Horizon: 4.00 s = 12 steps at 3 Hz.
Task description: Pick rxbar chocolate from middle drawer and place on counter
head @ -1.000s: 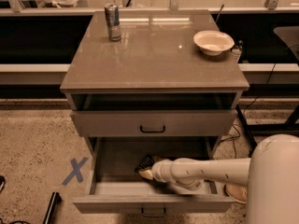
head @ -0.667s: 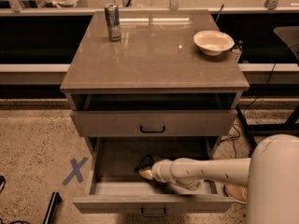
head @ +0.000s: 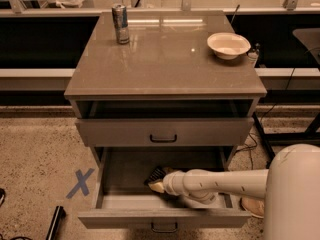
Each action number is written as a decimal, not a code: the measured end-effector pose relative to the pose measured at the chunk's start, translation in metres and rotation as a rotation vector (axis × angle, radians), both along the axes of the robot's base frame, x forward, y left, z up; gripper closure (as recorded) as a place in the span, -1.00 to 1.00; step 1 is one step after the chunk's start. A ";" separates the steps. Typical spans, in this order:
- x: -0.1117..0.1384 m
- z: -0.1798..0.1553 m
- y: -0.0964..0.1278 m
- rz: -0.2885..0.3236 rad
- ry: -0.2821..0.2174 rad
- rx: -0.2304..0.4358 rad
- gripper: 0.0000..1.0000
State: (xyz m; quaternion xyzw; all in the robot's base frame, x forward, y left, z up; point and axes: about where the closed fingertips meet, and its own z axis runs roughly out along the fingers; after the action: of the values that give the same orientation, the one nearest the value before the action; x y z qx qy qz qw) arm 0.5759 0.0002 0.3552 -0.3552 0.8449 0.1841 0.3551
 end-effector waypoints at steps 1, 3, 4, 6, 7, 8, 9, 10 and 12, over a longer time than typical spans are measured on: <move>0.000 0.006 0.000 -0.001 0.002 0.023 -1.00; 0.008 0.010 0.003 -0.009 -0.013 -0.001 -0.62; 0.014 0.006 0.000 -0.023 -0.006 -0.017 -0.18; 0.018 0.000 -0.004 -0.033 0.010 -0.028 0.75; 0.018 0.000 -0.004 -0.033 0.010 -0.028 1.00; 0.016 0.013 0.000 0.002 -0.015 0.024 1.00; 0.031 0.052 -0.006 0.147 -0.219 0.144 1.00; 0.032 0.090 -0.019 0.230 -0.339 0.214 1.00; -0.011 0.113 -0.002 0.435 -0.246 0.238 1.00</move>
Offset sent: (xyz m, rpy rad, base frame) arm 0.0018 -0.0028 0.0170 0.0566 0.0013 -0.0068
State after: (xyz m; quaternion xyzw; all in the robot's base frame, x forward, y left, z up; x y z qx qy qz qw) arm 0.5649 -0.0018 0.4680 -0.5037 0.6718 0.3095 0.4463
